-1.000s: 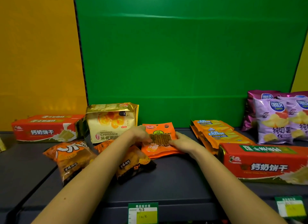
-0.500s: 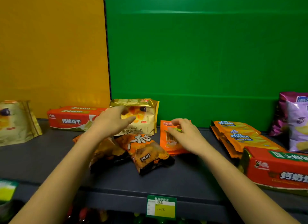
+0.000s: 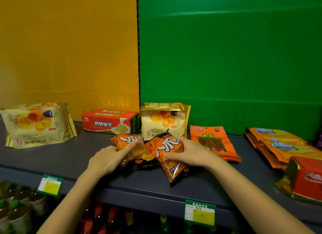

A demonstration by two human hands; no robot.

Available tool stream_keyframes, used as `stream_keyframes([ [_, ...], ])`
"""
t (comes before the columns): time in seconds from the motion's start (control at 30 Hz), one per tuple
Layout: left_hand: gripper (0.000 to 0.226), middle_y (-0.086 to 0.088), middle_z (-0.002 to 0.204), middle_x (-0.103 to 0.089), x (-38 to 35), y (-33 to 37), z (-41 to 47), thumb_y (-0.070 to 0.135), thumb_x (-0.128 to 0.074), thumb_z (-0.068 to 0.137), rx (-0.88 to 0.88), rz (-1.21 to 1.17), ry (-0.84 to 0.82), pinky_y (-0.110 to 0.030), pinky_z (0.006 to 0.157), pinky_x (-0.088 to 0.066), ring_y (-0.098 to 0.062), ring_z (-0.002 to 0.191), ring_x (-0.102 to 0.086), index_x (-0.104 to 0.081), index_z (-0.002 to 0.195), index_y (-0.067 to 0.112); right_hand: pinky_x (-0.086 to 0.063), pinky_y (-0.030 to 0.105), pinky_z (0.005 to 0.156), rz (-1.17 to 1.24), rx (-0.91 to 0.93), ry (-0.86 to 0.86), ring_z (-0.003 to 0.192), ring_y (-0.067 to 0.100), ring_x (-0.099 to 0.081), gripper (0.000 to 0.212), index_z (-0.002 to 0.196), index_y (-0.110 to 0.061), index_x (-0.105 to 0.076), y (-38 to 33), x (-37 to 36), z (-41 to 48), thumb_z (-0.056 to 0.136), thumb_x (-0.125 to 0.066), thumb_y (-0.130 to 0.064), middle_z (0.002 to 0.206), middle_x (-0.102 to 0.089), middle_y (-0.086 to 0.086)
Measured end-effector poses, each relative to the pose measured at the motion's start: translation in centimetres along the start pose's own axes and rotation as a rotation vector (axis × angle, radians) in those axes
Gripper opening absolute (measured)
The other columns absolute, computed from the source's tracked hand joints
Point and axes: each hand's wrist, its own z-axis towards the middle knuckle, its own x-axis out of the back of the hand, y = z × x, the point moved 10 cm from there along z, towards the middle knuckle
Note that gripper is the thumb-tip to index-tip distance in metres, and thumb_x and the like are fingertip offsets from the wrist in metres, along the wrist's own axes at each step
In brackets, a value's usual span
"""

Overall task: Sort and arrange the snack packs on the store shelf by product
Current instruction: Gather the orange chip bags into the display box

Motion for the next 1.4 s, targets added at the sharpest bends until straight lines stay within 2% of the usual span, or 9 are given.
stream_keyframes([
  [0.13,0.075,0.004,0.107,-0.068,-1.3,1.1,-0.4,0.087,-0.052,0.039,-0.015,-0.401,-0.122,-0.038,0.101,-0.042,-0.019,0.103,-0.062,-0.065,0.091,0.035,-0.040,0.029,0.099,0.027,-0.030,-0.003,0.125,0.020,-0.048,0.076,0.139,-0.019,-0.034,0.0,-0.4,0.2,0.078,-0.059,-0.057,0.140,-0.049,0.002],
  [0.3,0.107,0.005,0.118,-0.064,-2.2,2.2,-0.5,0.064,-0.080,0.040,-0.109,-0.751,-0.215,-0.036,0.095,-0.049,-0.014,0.106,-0.063,-0.042,0.132,0.023,-0.040,0.031,0.100,0.085,-0.028,0.107,0.126,0.021,-0.047,0.080,0.140,-0.016,-0.030,-0.3,0.0,-0.3,0.077,-0.063,-0.053,0.141,-0.046,0.003],
  [0.43,0.118,0.005,0.114,-0.059,-1.3,1.9,-0.7,0.046,-0.090,0.036,-0.166,-0.995,-0.118,-0.033,0.082,-0.052,-0.016,0.102,-0.062,-0.029,0.136,0.028,-0.038,0.032,0.100,0.249,-0.031,0.261,0.127,0.020,-0.045,0.080,0.140,-0.016,-0.029,-0.4,1.0,-1.8,0.076,-0.068,-0.044,0.141,-0.046,0.001],
  [0.5,0.128,0.003,0.121,-0.057,0.1,2.2,-1.1,0.049,-0.089,0.025,-0.203,-1.060,-0.041,-0.038,0.088,-0.050,-0.018,0.106,-0.060,-0.030,0.137,0.030,-0.039,0.033,0.102,0.318,-0.024,0.361,0.125,0.019,-0.046,0.080,0.139,-0.017,-0.031,-0.2,2.3,-2.9,0.074,-0.071,-0.042,0.139,-0.048,0.001],
  [0.7,0.084,0.001,0.120,-0.062,3.4,7.9,-3.3,0.021,-0.072,0.058,-0.387,-1.207,0.032,-0.027,0.077,-0.051,-0.014,0.102,-0.062,-0.041,0.136,0.019,-0.045,0.037,0.100,0.444,0.013,0.694,0.113,0.014,-0.056,0.076,0.131,-0.022,-0.040,1.7,9.6,-9.3,0.067,-0.077,-0.041,0.128,-0.057,-0.004],
  [0.83,0.099,0.006,0.108,-0.072,2.6,14.1,-4.5,0.044,-0.087,0.033,-0.527,-1.187,-0.054,-0.017,0.067,-0.056,-0.010,0.095,-0.070,-0.055,0.124,0.021,-0.047,0.039,0.099,0.456,-0.025,0.863,0.111,0.014,-0.059,0.077,0.128,-0.023,-0.043,5.4,14.3,-14.9,0.063,-0.078,-0.042,0.125,-0.059,-0.005],
  [1.0,0.088,0.013,0.092,-0.075,-2.3,23.5,-7.3,0.045,-0.088,0.023,-0.611,-1.188,-0.268,-0.012,0.060,-0.053,-0.005,0.084,-0.071,-0.061,0.105,0.027,-0.048,0.040,0.099,0.487,-0.138,0.990,0.109,0.013,-0.060,0.079,0.130,-0.028,-0.040,12.3,17.8,-22.8,0.062,-0.078,-0.043,0.125,-0.058,-0.006],
  [1.23,0.057,0.003,0.111,-0.069,-10.8,36.7,-15.9,0.009,-0.073,0.069,-0.677,-1.231,-0.375,-0.019,0.076,-0.055,-0.009,0.098,-0.067,-0.053,0.122,0.018,-0.048,0.044,0.098,0.429,-0.329,1.167,0.111,0.016,-0.060,0.096,0.120,-0.037,-0.042,22.7,21.9,-38.1,0.035,-0.078,-0.065,0.125,-0.058,-0.006],
  [1.4,0.062,0.003,0.116,-0.066,-16.4,45.5,-23.5,0.011,-0.074,0.068,-0.745,-1.237,-0.455,-0.019,0.077,-0.056,-0.010,0.101,-0.065,-0.049,0.125,0.019,-0.049,0.039,0.096,0.417,-0.415,1.266,0.104,0.013,-0.062,0.077,0.120,-0.033,-0.043,29.8,25.3,-49.1,0.054,-0.081,-0.041,0.122,-0.060,-0.006],
])
